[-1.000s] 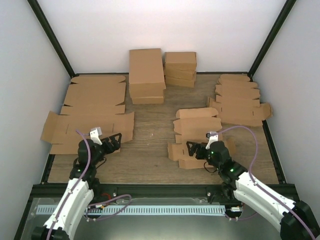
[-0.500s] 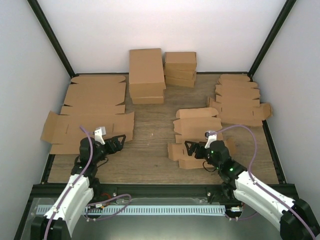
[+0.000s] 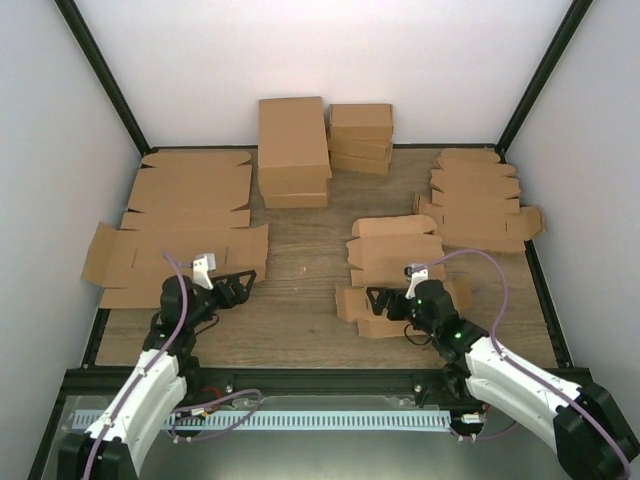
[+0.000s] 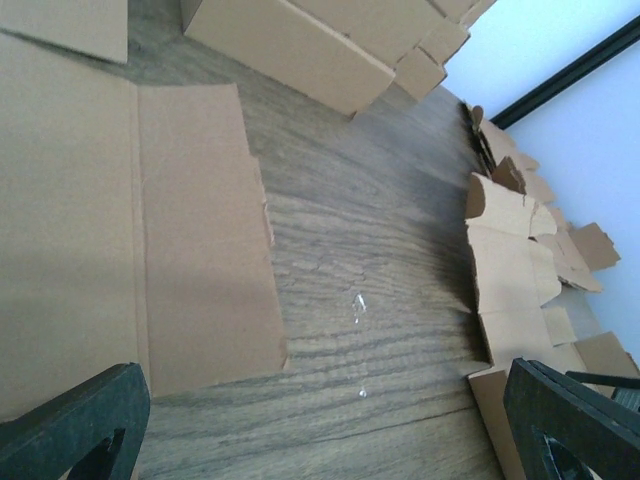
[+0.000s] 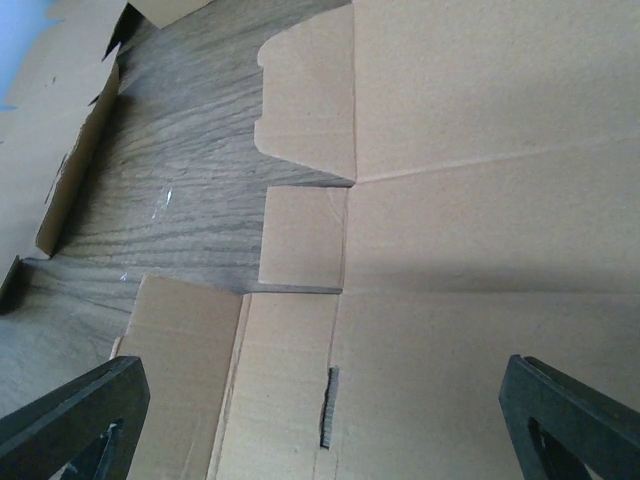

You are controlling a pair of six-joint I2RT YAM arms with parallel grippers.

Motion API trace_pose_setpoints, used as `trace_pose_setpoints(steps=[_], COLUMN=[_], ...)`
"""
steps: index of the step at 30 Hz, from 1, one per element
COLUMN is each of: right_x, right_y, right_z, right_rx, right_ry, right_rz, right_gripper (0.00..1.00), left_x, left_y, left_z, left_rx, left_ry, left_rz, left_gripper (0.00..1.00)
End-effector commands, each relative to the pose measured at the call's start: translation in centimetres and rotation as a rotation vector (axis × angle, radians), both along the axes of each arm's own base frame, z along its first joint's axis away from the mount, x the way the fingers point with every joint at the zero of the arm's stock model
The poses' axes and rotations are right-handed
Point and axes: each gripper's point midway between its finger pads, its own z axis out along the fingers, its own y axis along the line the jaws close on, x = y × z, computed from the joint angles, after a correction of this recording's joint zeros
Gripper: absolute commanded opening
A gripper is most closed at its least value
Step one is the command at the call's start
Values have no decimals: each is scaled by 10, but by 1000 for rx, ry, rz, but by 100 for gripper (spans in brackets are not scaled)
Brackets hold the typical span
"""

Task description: Fold the paper box

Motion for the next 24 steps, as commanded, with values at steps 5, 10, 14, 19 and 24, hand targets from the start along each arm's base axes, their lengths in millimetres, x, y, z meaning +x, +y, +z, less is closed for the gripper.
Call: trace_pose_setpoints(steps=[5,10,14,19,24], right_x=[7,10,8,8,9], right_y=[17,19,18,16,13], right_z=[17,16,19,20,24], right_rx=[-4,-17,-7,-3,-1], right_ry=[19,28,17,10,1], right_rz=[56,60,64,54,32], right_gripper=[100,100,100,100,100], left_x=[1,-6,-11,-22,-28], left_y=[2,-25,-66,-120,-163], left_z=[23,35,37,27,7], left_rx=[43,-43,10,59,45], left_ry=[-94,-76,-29,27,138], left_rz=[47,-9,-148,-253,-302], left_gripper=[100,100,100,100,100])
